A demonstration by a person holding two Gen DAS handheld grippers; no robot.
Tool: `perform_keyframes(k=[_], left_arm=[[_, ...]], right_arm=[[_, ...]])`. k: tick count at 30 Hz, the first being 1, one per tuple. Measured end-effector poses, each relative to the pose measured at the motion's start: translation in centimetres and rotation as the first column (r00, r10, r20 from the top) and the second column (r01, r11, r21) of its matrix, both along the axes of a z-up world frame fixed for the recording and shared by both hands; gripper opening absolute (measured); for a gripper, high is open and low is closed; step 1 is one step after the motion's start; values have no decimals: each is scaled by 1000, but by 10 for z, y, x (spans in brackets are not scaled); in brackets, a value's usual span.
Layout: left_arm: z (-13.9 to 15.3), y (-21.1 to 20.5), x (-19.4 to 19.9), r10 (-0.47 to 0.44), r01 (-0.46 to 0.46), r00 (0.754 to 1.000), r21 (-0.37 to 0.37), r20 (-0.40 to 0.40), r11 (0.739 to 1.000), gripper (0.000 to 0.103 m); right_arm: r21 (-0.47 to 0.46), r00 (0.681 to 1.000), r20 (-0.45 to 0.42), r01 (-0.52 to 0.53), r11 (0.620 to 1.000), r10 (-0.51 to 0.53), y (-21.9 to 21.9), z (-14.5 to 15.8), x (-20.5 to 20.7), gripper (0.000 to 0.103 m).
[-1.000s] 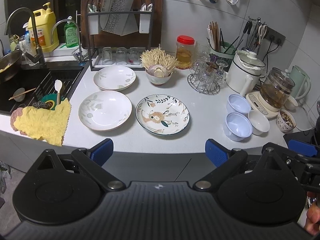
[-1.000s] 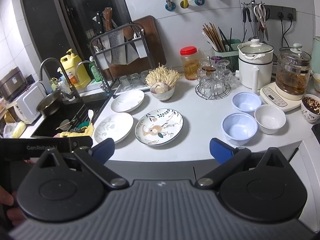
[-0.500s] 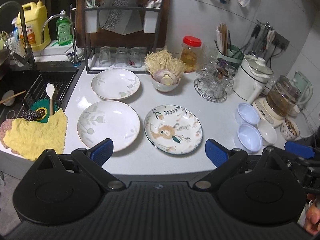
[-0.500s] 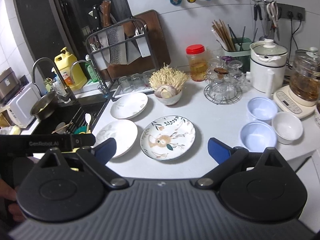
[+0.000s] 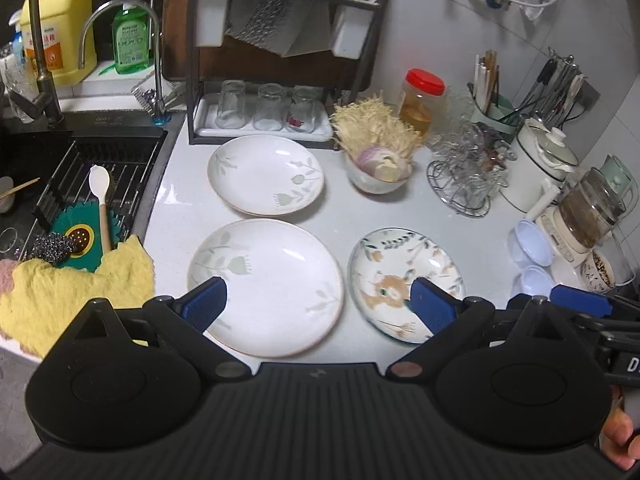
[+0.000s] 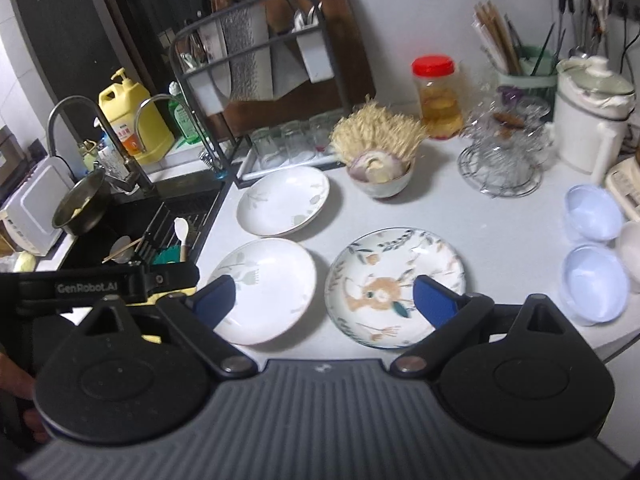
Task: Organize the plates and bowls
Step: 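Move both grippers to the rim of the large white leaf plate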
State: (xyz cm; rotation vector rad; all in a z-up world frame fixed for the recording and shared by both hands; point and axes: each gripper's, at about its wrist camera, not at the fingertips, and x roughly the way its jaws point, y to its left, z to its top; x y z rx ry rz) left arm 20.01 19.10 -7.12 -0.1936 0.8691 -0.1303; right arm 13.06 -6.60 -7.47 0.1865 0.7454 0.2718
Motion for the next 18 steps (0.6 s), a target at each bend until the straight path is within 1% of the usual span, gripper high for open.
perform_keyframes(k=[2, 3, 5, 7, 9, 13, 15, 16, 18], left_arm=[[-10, 16, 12, -23, 23, 1000, -3, -16, 1000, 100], [-16, 22, 18, -29, 30, 999, 6, -23, 1000, 100], [-27, 37, 31, -37, 38, 998, 17, -40, 999, 99], [-37, 57, 40, -17, 17, 999, 2, -42, 1000, 99], [-50, 73, 55, -18, 17, 997, -18, -71, 1000, 99], [-75, 96, 80, -30, 26, 994, -38, -103, 999, 98], [-86, 105, 88, -35, 29, 993, -51, -109, 998, 96], [-92, 109, 93, -41, 34, 992, -53, -123, 998, 93], [-102, 114, 99, -53, 44, 988, -66, -145, 997, 91]], right_arm=[[-13, 1000, -18, 12, 1000, -12, 14, -8, 10, 93], [-16, 1000, -18, 17, 1000, -17, 21, -12, 14, 91], [-16, 998, -52, 31, 999, -31, 34, -22, 23, 85], [-2, 995, -91, 51, 999, -51, 45, -30, 33, 77], [1, 991, -123, 61, 998, -61, 55, -39, 41, 74], [-12, 982, -168, 88, 996, -89, 73, -57, 56, 64], [9, 977, -191, 95, 995, -92, 82, -67, 63, 61], [8, 975, -203, 97, 995, -93, 87, -72, 66, 58], [5, 969, -219, 116, 993, -112, 96, -81, 70, 58]])
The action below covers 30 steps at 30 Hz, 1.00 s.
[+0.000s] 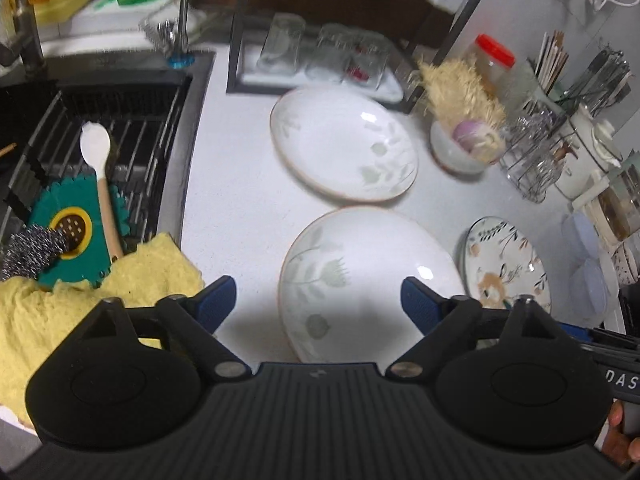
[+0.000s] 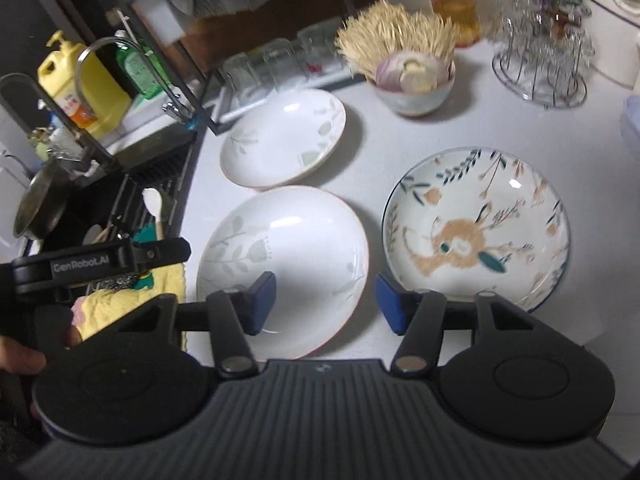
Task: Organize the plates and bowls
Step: 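Move both grippers to the rim of the large white leaf plate, then close both grippers on the rim of the white leaf plate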
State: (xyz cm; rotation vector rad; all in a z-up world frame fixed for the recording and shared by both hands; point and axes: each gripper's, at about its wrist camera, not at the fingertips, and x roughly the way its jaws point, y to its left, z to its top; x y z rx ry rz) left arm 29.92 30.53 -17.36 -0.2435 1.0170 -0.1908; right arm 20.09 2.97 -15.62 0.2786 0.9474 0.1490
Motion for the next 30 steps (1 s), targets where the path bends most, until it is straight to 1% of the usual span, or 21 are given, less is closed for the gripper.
perform_keyframes(k=[3, 4, 5, 6, 7, 8, 9, 10, 12, 13, 15, 16, 17, 19, 20, 22, 26, 27, 30], left_arm=[[-14, 3, 8, -21, 21, 1000, -19, -22, 1000, 84], [-18, 4, 11, -25, 25, 999, -24, -26, 999, 81], [-23, 5, 13, -30, 29, 999, -26, -29, 999, 78], [-27, 6, 16, -37, 36, 999, -27, -34, 999, 75], [-31, 7, 19, -41, 40, 998, -29, -42, 999, 70], [-35, 8, 24, -47, 45, 997, -33, -57, 998, 64], [-38, 9, 28, -54, 51, 996, -41, -69, 998, 61], [-39, 10, 32, -63, 60, 995, -45, -72, 997, 59], [-43, 10, 40, -85, 85, 994, -11, -65, 996, 55], [-46, 10, 44, -93, 93, 993, -2, -66, 996, 52], [-52, 14, 50, -98, 98, 993, -12, -64, 995, 48], [-56, 15, 51, -100, 99, 993, -15, -66, 995, 44], [-59, 16, 53, -106, 105, 992, -18, -75, 994, 39], [-65, 18, 53, -104, 102, 991, -28, -83, 994, 35], [-67, 19, 53, -103, 100, 991, -29, -88, 995, 32], [-70, 19, 52, -110, 106, 990, -50, -85, 993, 27], [-70, 12, 53, -147, 144, 987, -50, -68, 988, 16], [-71, 11, 54, -160, 156, 985, -59, -69, 986, 14], [-70, 9, 53, -157, 154, 986, -50, -54, 987, 13]], right_arm=[[2, 999, -34, 40, 999, -40, 5, -14, 8, 58], [7, 997, -42, 60, 998, -59, 5, -18, 11, 56], [7, 996, -50, 80, 997, -79, 5, -23, 13, 55], [3, 993, -62, 98, 995, -97, 5, -27, 16, 48], [1, 990, -79, 115, 993, -114, 5, -32, 19, 41], [-4, 986, -98, 134, 991, -134, 5, -36, 21, 38], [-8, 982, -114, 154, 988, -153, 4, -41, 23, 36], [-8, 977, -127, 169, 986, -168, 4, -45, 24, 36], [-11, 971, -153, 185, 983, -185, 5, -52, 25, 36], [-11, 969, -162, 188, 982, -187, 6, -55, 25, 36], [-15, 967, -171, 189, 982, -189, 9, -60, 27, 36], [-17, 966, -176, 191, 981, -191, 10, -62, 28, 35], [-11, 963, -185, 199, 980, -197, 10, -65, 29, 33], [-16, 957, -207, 206, 978, -205, 12, -69, 31, 23], [-29, 955, -210, 207, 978, -208, 13, -71, 32, 23], [-25, 955, -199, 218, 976, -219, 12, -71, 33, 19], [-46, 960, -173, 216, 975, -221, 15, -70, 37, 17], [-45, 961, -171, 212, 976, -217, 16, -70, 38, 17], [-16, 964, -187, 191, 981, -191, 12, -70, 40, 17]])
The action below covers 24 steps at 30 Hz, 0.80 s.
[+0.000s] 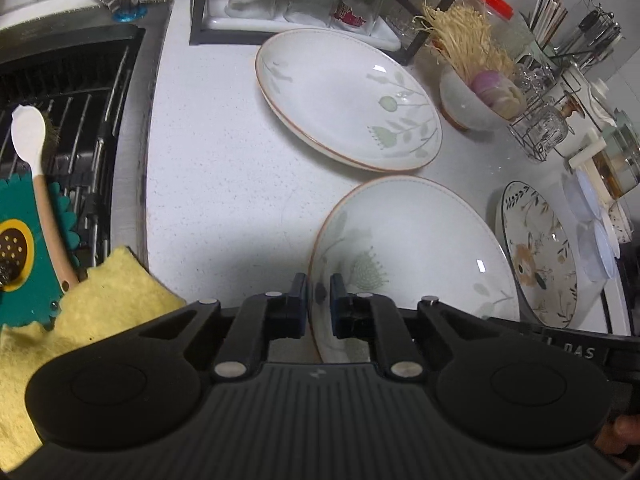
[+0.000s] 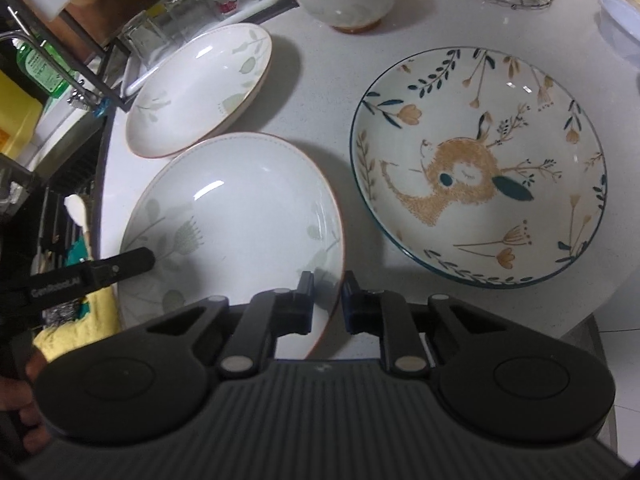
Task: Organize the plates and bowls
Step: 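Close both grippers on the rim of the white leaf plate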
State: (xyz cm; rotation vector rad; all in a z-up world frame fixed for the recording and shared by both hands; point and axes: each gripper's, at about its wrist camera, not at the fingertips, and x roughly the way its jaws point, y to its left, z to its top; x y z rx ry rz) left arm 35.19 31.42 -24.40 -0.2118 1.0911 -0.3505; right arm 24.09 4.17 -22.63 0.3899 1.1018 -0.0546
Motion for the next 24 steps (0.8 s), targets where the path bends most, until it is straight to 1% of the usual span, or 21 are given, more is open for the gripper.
perform_keyframes(k=[4, 7, 10, 14, 19, 22, 24], left_arm=[[6, 2, -4, -7, 7, 1000, 1, 26, 1000, 13], [14, 7, -5, 6, -5, 999, -22, 36, 1000, 13], [22, 10, -7, 16, -14, 999, -38, 46, 999, 13], [31, 12, -9, 12, -9, 998, -49, 60, 999, 13], [44, 15, -8, 7, -2, 997, -68, 71, 998, 13], [56, 13, -6, -15, 24, 995, -87, 101, 996, 13], [66, 7, -3, -43, 54, 991, -84, 128, 995, 13]], right_arm=[[11, 999, 14, -32, 999, 32, -2, 7, -3, 17], [26, 998, 26, -56, 998, 55, -3, 15, -4, 17], [41, 997, 12, -73, 997, 72, -3, 20, -3, 18], [46, 994, 36, -107, 993, 105, -3, 29, -5, 18], [58, 992, 78, -106, 993, 102, -7, 41, -8, 18], [54, 990, 108, -93, 994, 87, -9, 54, -13, 18], [51, 989, 132, -71, 996, 64, -13, 64, -17, 18]])
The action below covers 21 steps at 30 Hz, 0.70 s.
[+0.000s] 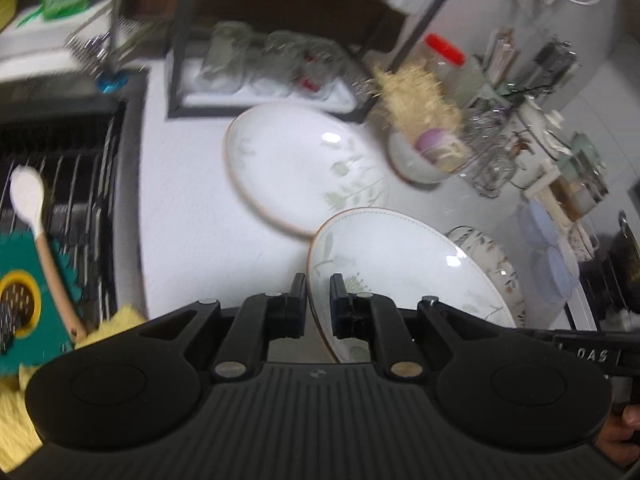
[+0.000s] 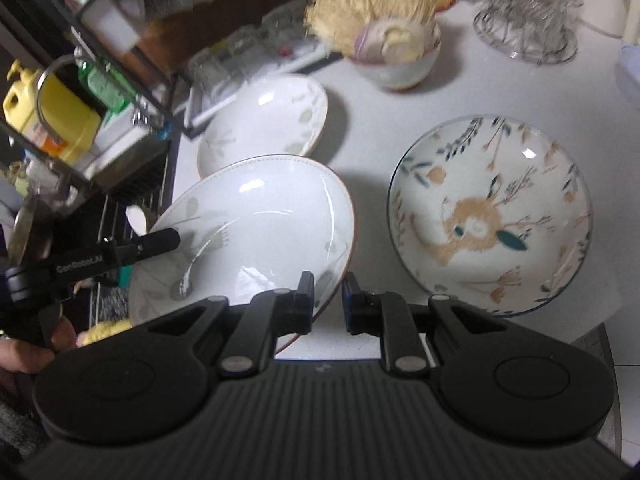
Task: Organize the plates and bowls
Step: 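Close both grippers on the rim of the white leaf plate, then lift the white plate onto the deer-pattern plate and open both grippers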
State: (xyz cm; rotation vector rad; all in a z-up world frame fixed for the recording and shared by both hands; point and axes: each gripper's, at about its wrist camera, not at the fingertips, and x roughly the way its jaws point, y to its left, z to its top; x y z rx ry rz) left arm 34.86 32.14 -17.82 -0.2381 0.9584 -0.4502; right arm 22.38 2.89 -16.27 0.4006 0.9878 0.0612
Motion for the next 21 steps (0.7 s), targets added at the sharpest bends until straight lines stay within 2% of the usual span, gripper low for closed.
perform_keyframes(k=[6, 10, 15, 21], left_arm=[[30, -24, 8, -58, 58, 997, -9, 43, 998, 13], [40, -46, 13, -80, 81, 996, -15, 49, 997, 13], [37, -83, 15, -106, 107, 994, -5, 26, 994, 13], [24, -129, 20, -104, 104, 994, 12, -14, 994, 13]], right_arm=[[3, 994, 86, 68, 998, -68, -21, 21, -8, 18], [26, 983, 139, 115, 993, -117, -44, 31, -12, 18], [21, 975, 169, 146, 989, -147, -75, 34, -16, 18], [15, 980, 133, 147, 989, -148, -112, 23, -15, 18]])
